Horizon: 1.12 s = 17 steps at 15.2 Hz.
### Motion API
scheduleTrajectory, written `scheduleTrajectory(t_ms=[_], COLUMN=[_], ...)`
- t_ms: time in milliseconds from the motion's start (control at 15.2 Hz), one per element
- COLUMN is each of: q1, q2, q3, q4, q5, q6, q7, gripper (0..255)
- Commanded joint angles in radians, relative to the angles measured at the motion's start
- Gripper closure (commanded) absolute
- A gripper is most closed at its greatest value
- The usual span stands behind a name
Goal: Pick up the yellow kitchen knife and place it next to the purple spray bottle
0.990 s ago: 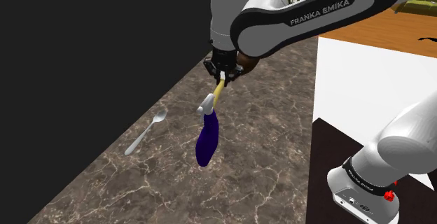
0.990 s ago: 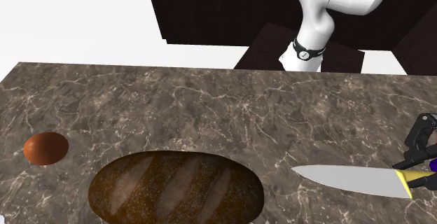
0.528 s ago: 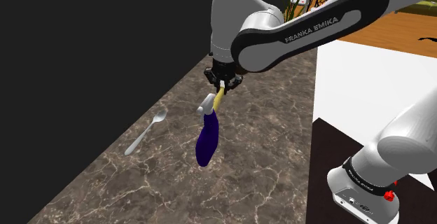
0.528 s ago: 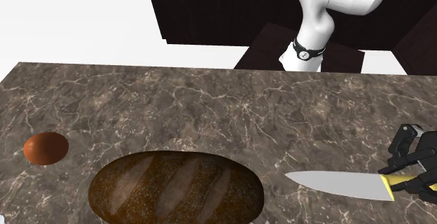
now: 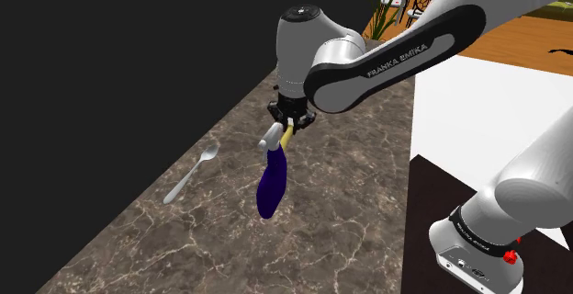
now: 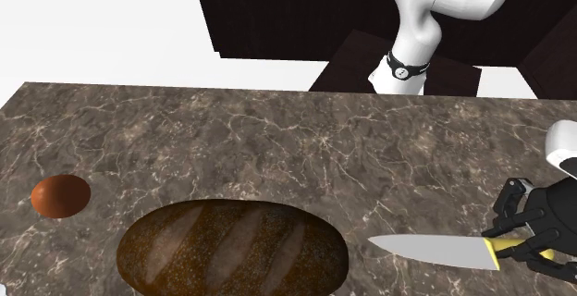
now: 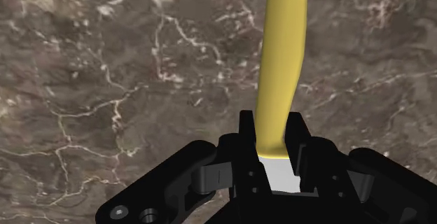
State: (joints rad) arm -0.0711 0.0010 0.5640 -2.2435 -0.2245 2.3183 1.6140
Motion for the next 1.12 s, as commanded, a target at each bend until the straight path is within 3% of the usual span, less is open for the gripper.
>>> scheduleTrajectory(t_ms=[0, 660, 726, 1056], q1=[-0.001, 0.000, 0.000, 0.000], q2=[0.018, 0.043, 0.043, 0.043], q3=[-0.001, -0.003, -0.003, -0.003], q4=[-0.012, -0.024, -0.024, -0.024], q5=[-0.019, -0.046, -0.046, -0.046], q6=[0.025, 0.056, 0.056, 0.056], q7=[0.015, 0.038, 0.038, 0.038], gripper=[255, 255, 0, 0])
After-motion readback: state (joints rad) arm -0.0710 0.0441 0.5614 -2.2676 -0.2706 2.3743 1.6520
